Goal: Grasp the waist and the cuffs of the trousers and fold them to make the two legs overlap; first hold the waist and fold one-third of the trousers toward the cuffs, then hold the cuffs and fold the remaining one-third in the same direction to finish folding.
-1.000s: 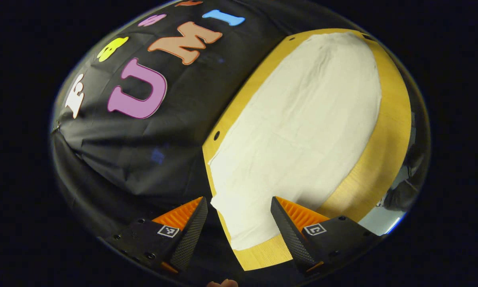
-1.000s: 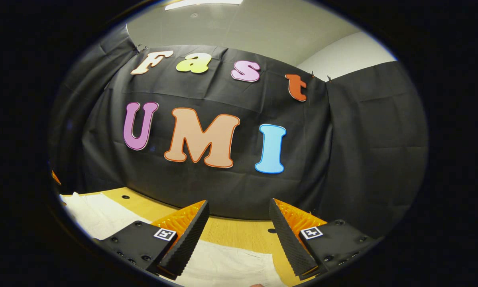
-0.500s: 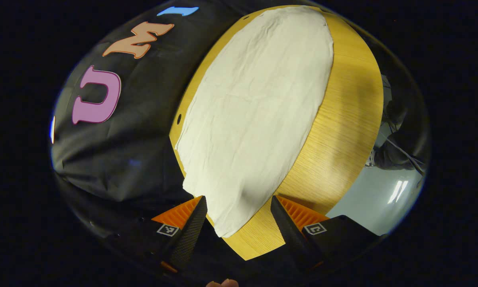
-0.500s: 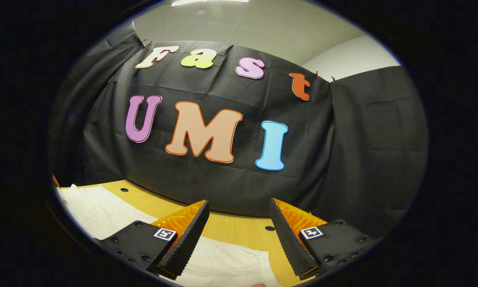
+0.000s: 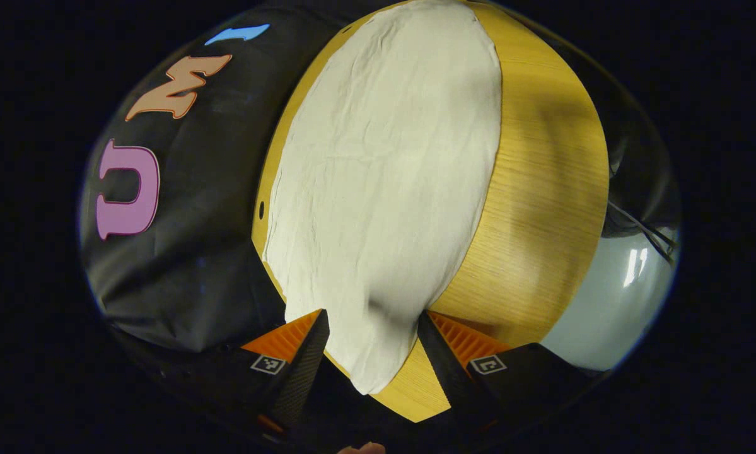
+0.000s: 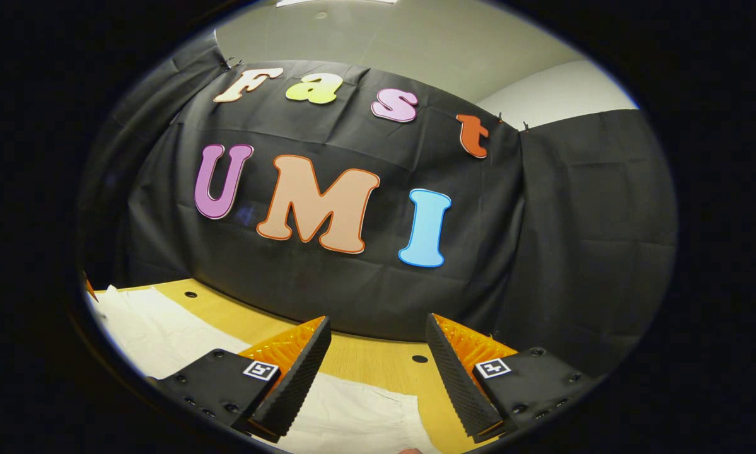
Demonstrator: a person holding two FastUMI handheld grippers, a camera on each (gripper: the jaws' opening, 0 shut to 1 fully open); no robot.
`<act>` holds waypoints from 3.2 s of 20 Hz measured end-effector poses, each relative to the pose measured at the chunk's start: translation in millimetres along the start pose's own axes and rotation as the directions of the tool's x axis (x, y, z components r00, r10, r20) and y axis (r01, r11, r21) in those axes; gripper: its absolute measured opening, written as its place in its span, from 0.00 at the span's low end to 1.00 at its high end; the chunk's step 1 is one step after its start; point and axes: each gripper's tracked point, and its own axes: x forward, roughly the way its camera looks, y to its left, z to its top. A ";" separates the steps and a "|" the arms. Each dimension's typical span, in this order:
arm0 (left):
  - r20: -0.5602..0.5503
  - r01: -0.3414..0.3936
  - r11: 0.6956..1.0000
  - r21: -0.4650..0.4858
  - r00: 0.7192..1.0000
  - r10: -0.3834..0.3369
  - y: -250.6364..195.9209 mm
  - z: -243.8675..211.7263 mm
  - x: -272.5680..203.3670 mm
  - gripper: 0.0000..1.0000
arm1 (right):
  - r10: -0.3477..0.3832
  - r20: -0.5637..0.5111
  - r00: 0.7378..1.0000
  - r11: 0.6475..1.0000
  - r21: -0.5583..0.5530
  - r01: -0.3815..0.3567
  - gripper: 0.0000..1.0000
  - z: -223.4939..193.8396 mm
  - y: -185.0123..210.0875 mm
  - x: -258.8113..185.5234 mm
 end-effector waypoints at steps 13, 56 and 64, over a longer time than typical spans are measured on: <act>-0.018 0.055 0.998 0.010 0.998 -0.055 0.2 7.6 22.9 0.43 | -0.028 -0.044 0.999 0.999 -0.039 0.026 0.97 -21.9 -13.3 -8.4; -0.051 -0.027 0.999 0.021 0.998 0.028 -9.9 5.7 25.9 0.00 | 0.267 -0.672 0.691 0.400 -0.575 -0.714 1.00 -308.3 17.6 -140.8; -0.053 -0.045 0.999 0.024 0.998 0.046 -10.9 5.5 25.6 0.00 | 0.257 -0.647 0.718 0.354 -0.628 -0.693 0.78 -318.9 28.1 -113.7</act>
